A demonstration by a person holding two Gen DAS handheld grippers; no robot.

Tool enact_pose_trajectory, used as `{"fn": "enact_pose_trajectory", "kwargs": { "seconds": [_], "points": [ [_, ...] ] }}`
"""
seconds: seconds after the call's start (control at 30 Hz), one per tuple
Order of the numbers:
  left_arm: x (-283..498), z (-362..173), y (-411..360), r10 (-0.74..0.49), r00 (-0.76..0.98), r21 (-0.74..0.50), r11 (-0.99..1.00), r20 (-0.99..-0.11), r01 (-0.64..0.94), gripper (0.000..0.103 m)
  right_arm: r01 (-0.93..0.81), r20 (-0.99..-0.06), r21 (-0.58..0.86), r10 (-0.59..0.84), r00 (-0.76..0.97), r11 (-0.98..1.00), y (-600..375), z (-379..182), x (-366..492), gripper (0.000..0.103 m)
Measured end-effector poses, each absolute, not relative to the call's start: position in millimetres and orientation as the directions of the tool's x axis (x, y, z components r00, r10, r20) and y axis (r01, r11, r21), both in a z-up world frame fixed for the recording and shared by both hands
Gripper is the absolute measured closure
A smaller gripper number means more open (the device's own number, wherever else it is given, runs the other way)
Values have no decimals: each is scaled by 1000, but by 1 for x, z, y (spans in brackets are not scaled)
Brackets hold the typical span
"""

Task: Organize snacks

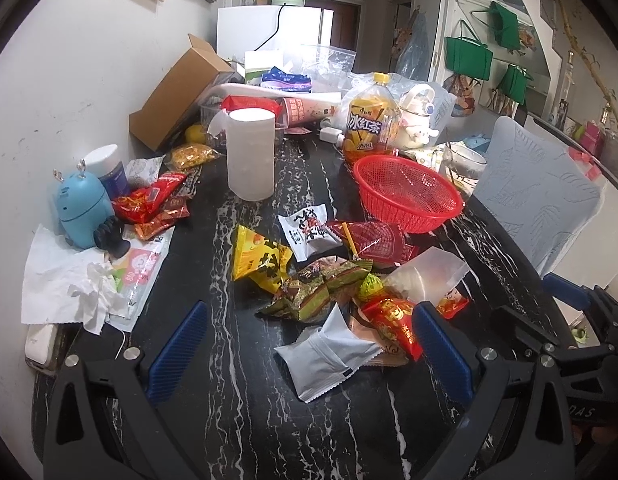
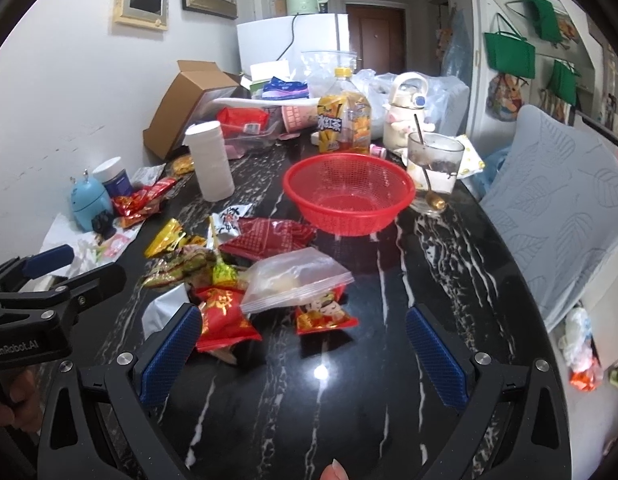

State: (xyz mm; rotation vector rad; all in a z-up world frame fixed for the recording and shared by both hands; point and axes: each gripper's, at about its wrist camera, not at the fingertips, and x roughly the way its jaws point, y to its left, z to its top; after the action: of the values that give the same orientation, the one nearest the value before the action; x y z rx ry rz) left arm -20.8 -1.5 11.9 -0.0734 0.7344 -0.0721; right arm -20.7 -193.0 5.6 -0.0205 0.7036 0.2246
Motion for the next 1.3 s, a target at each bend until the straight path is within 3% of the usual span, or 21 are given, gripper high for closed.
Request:
{"fn": "enact_pose_trajectory", "kwargs": {
  "seconds": [0.67, 0.93, 1.2, 1.27, 1.3],
  "points": [
    [-30, -18, 21, -178, 697, -169, 982, -695, 82, 1, -289, -672, 53, 248, 698, 956, -167, -19, -27, 1],
    [-23, -36, 34, -128, 672, -137, 990, -729, 40, 1, -337, -709, 134, 328, 625, 932, -158, -39, -2, 23],
    [-8, -37, 38, -111, 666, -124, 992, -737, 27, 1, -368, -712, 222, 408, 572, 903, -151, -53, 28, 34],
    [-7, -37, 36, -119, 673, -131, 991, -730, 34, 1, -379, -720, 265, 443, 534, 887, -152, -58, 35, 44],
    [-6, -38, 35, -128, 674, -138, 990, -728, 40, 1, -382, -721, 293, 465, 514, 876, -152, -61, 38, 54]
  ]
}}
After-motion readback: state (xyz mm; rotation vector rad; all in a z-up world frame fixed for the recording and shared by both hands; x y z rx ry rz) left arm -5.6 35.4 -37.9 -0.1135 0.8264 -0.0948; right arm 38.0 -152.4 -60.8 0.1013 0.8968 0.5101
